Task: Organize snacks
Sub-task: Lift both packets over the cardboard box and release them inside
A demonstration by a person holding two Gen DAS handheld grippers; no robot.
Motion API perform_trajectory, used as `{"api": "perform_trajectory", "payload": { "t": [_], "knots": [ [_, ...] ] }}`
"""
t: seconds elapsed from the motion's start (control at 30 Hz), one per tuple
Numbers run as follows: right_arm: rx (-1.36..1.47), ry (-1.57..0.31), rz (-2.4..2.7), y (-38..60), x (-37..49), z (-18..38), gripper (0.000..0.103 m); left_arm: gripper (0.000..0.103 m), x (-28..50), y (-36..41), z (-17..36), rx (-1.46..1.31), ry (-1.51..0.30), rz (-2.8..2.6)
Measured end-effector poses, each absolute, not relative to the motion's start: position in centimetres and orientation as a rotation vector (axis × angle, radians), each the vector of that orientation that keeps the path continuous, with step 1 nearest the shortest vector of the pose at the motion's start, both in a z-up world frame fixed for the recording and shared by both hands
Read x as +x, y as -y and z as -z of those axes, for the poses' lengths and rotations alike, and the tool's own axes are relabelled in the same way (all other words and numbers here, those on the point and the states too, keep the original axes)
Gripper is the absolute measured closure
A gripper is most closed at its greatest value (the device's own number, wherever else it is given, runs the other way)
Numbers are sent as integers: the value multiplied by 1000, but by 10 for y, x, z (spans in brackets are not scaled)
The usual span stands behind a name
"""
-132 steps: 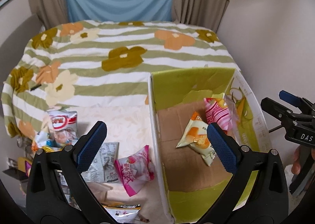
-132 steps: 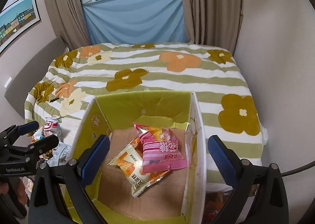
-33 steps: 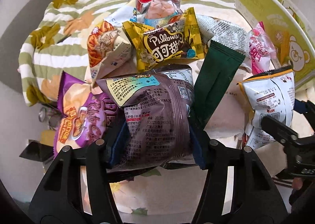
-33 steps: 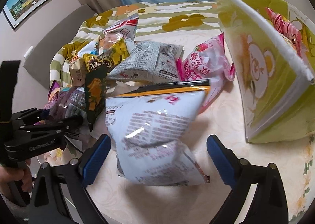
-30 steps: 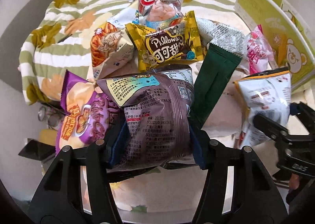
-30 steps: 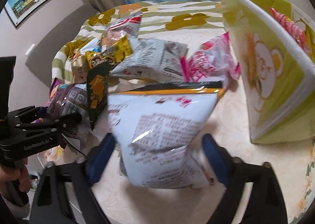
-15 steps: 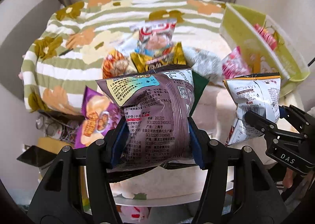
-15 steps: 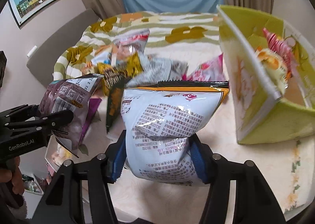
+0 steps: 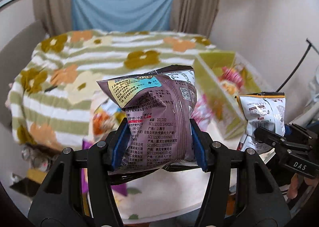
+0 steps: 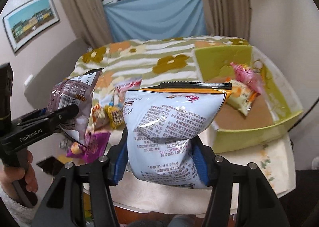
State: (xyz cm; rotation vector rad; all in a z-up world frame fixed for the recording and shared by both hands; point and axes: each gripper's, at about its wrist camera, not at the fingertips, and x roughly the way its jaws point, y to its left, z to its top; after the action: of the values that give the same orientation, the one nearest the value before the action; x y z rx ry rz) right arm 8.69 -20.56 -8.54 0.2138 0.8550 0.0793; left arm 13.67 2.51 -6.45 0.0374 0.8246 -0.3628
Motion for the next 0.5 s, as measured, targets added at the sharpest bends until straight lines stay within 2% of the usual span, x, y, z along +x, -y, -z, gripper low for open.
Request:
{"api": "perform_trajectory", "payload": {
  "t": [0.23, 0.5],
  "knots": [
    [221, -764, 11, 253, 83, 45, 49, 49, 145, 24, 35, 45, -773, 449],
    [251, -754, 53, 325, 98, 36, 49, 49, 163, 101, 30, 20, -778, 480]
  ]
}}
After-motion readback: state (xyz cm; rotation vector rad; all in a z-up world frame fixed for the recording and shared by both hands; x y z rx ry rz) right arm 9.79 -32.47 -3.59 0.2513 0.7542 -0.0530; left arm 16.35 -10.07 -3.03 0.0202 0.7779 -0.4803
